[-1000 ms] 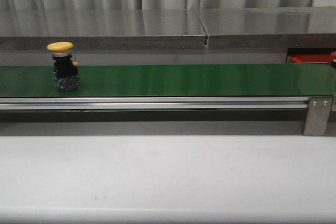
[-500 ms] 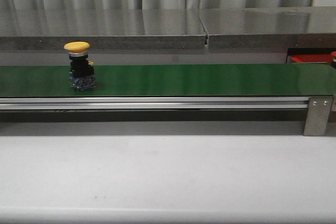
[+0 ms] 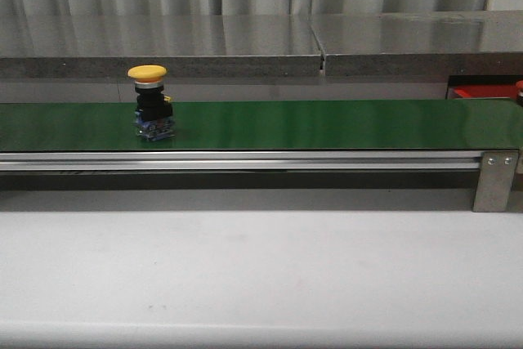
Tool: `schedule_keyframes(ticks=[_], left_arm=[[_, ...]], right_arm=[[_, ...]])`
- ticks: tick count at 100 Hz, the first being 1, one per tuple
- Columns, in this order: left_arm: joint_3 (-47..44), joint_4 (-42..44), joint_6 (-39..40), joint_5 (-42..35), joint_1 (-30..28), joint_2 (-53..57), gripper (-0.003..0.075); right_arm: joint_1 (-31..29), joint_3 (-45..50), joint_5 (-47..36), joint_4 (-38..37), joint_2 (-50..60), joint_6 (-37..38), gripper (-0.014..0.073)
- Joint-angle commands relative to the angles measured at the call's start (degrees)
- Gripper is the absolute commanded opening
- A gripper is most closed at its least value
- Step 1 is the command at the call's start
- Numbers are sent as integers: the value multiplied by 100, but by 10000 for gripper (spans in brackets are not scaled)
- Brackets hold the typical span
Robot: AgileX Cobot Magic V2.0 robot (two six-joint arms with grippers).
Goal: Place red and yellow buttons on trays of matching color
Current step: 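Set the red button on the belt behind the yellow one, release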
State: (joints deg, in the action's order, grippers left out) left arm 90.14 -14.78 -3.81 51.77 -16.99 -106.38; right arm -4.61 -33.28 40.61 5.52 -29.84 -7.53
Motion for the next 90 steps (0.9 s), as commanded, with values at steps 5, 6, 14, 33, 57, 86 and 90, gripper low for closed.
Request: schedule_keyframes(ticks=[5, 6, 14, 33, 57, 86, 90], left_arm=[[244, -156, -12, -272, 43, 411, 536], [244, -156, -12, -286, 43, 442, 536], [244, -156, -43, -361, 43, 620, 531], [244, -156, -320, -390, 180, 1152, 305], [234, -145, -406, -188, 625, 1735, -20], [160, -135, -416, 19, 1281, 2145, -20], [160, -135, -469, 61, 1359, 2183, -20]], right_arm=[[8, -148, -386, 22, -16, -63, -74], [8, -148, -386, 22, -16, -63, -74], [8, -148, -386, 22, -16, -63, -74], [8, -148, -386, 22, -16, -63, -74], [8, -148, -386, 22, -16, -63, -74], [8, -148, -386, 22, -16, -63, -74], [8, -148, -386, 22, -16, -63, -74]])
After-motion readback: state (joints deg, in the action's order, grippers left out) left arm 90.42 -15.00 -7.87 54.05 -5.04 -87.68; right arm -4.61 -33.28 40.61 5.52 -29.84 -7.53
